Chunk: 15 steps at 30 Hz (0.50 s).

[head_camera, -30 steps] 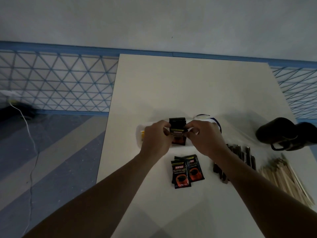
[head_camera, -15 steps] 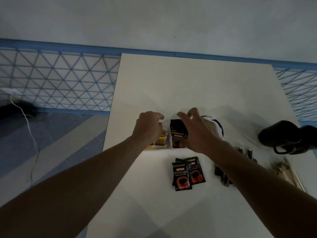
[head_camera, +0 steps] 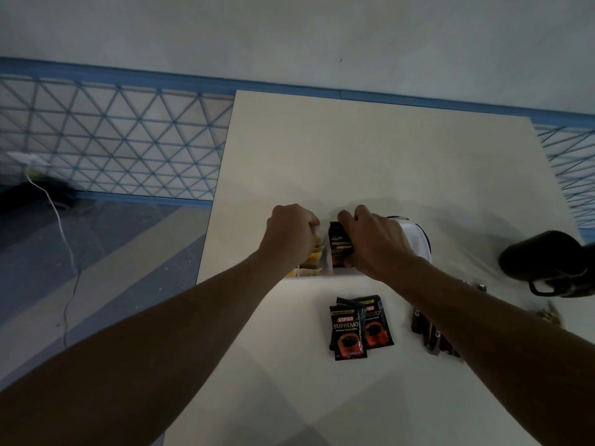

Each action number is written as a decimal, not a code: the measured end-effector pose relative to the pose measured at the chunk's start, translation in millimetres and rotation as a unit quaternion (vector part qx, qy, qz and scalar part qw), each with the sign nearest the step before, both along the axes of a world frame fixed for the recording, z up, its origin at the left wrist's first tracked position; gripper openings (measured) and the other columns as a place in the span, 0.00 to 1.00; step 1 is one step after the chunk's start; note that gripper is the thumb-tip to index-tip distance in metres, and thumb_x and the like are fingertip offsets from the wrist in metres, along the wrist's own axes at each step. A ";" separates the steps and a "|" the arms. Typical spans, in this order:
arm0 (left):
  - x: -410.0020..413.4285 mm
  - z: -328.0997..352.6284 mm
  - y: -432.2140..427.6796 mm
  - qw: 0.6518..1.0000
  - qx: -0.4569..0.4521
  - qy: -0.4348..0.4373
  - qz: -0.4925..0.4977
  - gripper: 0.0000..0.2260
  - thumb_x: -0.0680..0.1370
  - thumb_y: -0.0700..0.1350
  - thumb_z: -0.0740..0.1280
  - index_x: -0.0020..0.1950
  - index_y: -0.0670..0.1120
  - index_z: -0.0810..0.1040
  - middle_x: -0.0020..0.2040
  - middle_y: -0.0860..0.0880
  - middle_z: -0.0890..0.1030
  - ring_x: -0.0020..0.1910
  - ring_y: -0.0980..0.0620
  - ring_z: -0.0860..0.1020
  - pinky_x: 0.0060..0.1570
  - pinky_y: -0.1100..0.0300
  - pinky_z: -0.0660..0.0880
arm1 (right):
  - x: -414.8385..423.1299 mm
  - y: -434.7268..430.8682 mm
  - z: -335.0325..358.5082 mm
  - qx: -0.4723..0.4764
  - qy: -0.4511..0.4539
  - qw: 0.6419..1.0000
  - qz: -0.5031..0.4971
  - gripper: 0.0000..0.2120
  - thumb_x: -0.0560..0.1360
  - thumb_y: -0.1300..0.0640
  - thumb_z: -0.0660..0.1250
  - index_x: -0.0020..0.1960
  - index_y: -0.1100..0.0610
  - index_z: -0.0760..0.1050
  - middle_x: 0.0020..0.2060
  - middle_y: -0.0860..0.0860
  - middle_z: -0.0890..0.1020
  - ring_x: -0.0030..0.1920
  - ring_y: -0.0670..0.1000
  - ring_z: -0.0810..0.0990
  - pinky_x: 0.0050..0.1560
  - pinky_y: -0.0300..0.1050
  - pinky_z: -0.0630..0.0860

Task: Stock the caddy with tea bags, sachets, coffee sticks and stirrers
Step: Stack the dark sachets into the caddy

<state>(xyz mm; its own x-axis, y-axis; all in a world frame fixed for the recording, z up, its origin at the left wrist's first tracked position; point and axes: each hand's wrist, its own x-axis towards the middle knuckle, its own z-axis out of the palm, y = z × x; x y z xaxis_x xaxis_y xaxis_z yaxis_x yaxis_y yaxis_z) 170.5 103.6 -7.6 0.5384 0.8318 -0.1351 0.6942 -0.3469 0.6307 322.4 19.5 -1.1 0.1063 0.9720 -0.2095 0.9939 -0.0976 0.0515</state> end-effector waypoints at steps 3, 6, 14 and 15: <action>0.0 -0.9 1.8 1.000 -0.002 0.003 -0.003 0.10 0.78 0.39 0.66 0.56 0.45 0.85 0.55 0.45 0.84 0.55 0.48 0.81 0.59 0.56 0.77 | 0.1 1.8 0.0 0.002 0.009 1.000 -0.005 0.32 0.66 0.48 0.78 0.64 0.54 0.67 0.50 0.55 0.74 0.43 0.57 0.81 0.35 0.46 0.70; -0.5 -0.4 2.7 1.000 0.000 0.001 -0.016 0.10 0.78 0.40 0.67 0.56 0.44 0.85 0.54 0.46 0.85 0.55 0.48 0.82 0.59 0.55 0.77 | -0.7 0.6 0.5 0.005 0.011 1.000 -0.007 0.31 0.67 0.48 0.77 0.64 0.54 0.67 0.50 0.55 0.74 0.44 0.57 0.81 0.36 0.45 0.67; -2.4 2.8 -0.3 1.000 -0.015 0.000 -0.010 0.10 0.77 0.37 0.67 0.55 0.42 0.85 0.54 0.44 0.85 0.55 0.46 0.82 0.58 0.56 0.77 | 1.0 -6.3 1.0 0.014 0.044 0.999 -0.020 0.34 0.69 0.49 0.77 0.68 0.54 0.65 0.53 0.54 0.76 0.48 0.56 0.81 0.38 0.45 0.68; -3.3 4.5 -1.5 1.000 -0.011 -0.003 -0.006 0.10 0.77 0.37 0.67 0.56 0.42 0.84 0.54 0.44 0.84 0.56 0.46 0.81 0.58 0.56 0.77 | 1.2 -8.4 1.3 0.017 0.055 0.998 -0.027 0.34 0.69 0.49 0.77 0.69 0.54 0.65 0.54 0.54 0.77 0.48 0.56 0.81 0.39 0.45 0.69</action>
<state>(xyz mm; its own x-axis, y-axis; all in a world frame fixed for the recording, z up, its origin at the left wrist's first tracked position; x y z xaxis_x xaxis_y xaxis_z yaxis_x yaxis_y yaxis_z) 167.2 102.2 -3.0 0.5488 0.8224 -0.1500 0.6867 -0.3412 0.6419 323.6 11.1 0.2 0.1367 0.9724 -0.1891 0.9866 -0.1507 -0.0618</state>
